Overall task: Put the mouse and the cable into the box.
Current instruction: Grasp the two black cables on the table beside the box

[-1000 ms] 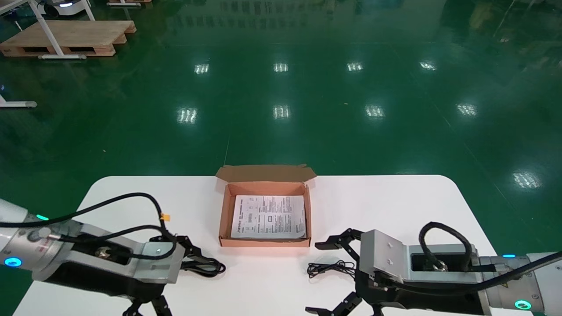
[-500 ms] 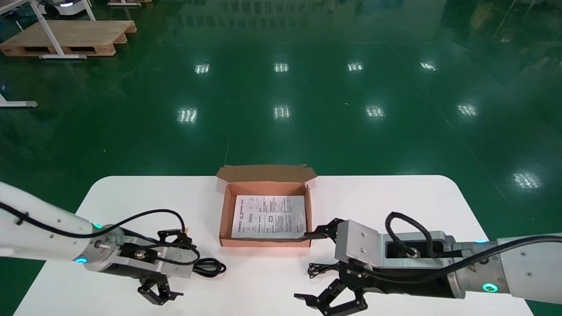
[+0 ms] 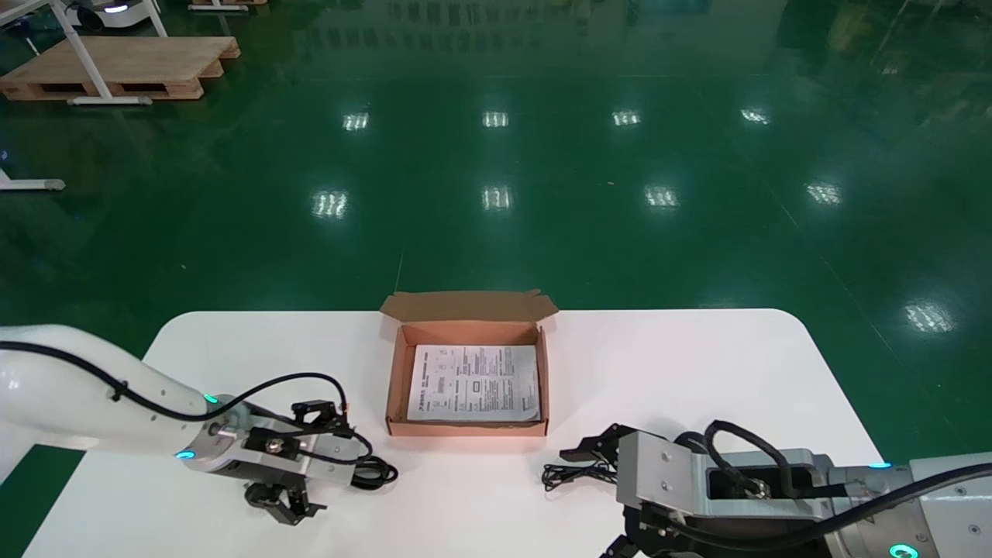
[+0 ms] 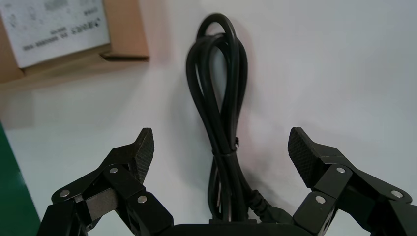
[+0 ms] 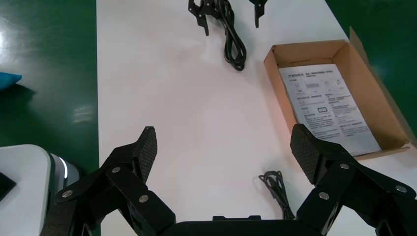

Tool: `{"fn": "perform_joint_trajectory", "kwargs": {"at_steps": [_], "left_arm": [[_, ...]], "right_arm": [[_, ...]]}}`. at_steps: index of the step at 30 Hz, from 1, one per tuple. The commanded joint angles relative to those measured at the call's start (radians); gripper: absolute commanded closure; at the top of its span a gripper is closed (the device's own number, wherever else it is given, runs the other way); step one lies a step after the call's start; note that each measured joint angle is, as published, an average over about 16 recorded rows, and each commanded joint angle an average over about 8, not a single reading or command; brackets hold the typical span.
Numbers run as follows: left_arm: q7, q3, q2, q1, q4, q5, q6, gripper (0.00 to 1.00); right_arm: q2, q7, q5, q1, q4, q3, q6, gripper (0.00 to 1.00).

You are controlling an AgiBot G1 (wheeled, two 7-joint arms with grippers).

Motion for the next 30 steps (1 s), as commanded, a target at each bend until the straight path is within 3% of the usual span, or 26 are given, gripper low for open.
{"fn": "perform_joint_trajectory", "kwargs": {"at_steps": [1, 18, 24, 30], "left_arm": [[-0.012, 0.006, 0.009, -0.003, 0.014, 0.016, -0.009, 0.0], [-0.042, 0.033, 0.044, -0.002, 0.052, 0.07, -0.024, 0.0], [-0.044, 0.033, 0.044, -0.001, 0.05, 0.071, -0.024, 0.0], [-0.045, 0.034, 0.043, -0.001, 0.049, 0.071, -0.024, 0.0]], "right_arm": [[0.004, -0.001, 0.002, -0.005, 0.004, 0.0, -0.001, 0.0], [-0.012, 0.001, -0.034, 0.017, -0.005, -0.017, -0.007, 0.0], [-0.078, -0.057, -0.169, 0.022, -0.06, -0.079, 0.035, 0.0], [-0.196, -0.175, -0.338, 0.05, -0.204, -0.144, 0.145, 0.0]]}}
